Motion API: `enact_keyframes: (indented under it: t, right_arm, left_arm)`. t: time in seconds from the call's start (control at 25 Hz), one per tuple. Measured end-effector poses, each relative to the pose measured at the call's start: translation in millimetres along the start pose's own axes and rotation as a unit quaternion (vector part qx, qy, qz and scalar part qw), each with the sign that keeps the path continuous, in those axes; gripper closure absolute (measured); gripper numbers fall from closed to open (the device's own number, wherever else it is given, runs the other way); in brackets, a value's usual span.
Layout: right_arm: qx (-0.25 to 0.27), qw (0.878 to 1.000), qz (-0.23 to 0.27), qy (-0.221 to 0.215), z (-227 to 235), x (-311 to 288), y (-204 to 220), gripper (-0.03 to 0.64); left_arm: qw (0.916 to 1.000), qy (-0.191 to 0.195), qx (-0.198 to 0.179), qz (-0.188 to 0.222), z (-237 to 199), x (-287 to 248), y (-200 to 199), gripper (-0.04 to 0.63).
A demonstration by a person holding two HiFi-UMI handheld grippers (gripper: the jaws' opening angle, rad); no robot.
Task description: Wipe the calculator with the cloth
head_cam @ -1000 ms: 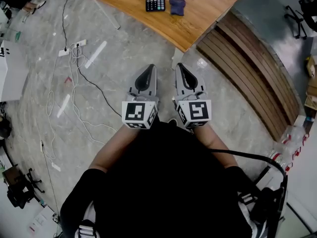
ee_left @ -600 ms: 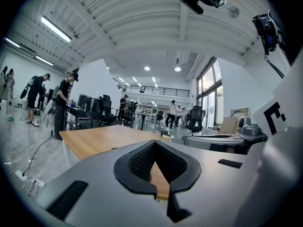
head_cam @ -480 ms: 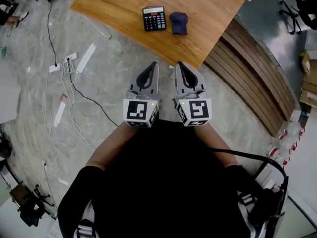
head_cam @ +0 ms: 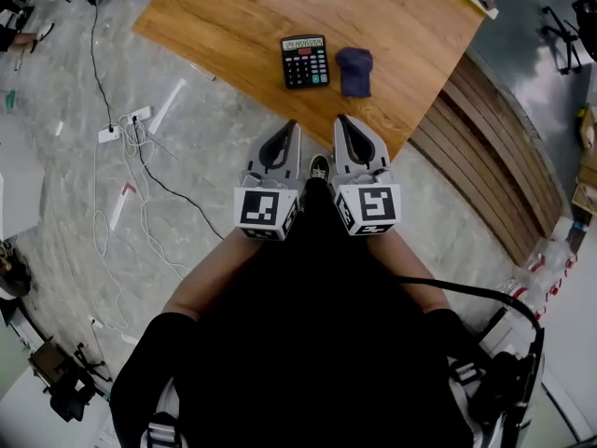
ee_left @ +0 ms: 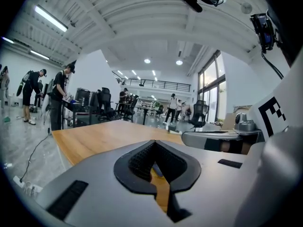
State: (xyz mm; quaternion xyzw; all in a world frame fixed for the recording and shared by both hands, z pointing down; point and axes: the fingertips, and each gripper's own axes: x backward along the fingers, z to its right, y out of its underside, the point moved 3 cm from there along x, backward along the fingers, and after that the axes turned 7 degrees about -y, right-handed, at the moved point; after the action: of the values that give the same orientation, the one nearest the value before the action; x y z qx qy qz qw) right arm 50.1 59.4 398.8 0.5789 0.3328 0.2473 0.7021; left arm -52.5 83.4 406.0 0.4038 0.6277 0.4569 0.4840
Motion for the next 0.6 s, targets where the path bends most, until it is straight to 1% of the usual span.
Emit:
enact_keyframes:
  t: [0.08, 0.16, 0.32, 0.48, 0.6]
  right_arm:
    - [-0.001, 1.0, -0.004, -0.008, 14.8, -20.4, -0.8, 0.603]
    - [-0.002, 1.0, -0.007, -0.014, 28.3, -38.2, -3.4, 0.603]
    - [-0.011, 1.0, -0.02, -0.021, 60.0, -72.0, -1.7, 0.603]
    - [-0.014, 0.999, -0.032, -0.025, 86.5, -99.1, 3.9, 0.603]
    - [-0.019, 0.998, -0.052, -0.032, 98.4, -118.9, 16.0, 0.603]
  left_arm:
    - [1.0, -0.006, -0.004, 0.004, -5.7, -23.6, -4.8, 0.591]
    - [0.9999, -0.015, -0.001, -0.002, -11.5, -43.1, -8.1, 0.591]
    - [0.9992, -0.025, 0.003, -0.03, -22.5, -84.3, 0.1, 0.591]
    - [0.998, -0.025, 0.005, -0.057, -32.4, -119.8, 11.4, 0.591]
    - [0.9965, -0.025, 0.018, -0.078, -47.2, -143.4, 21.2, 0.591]
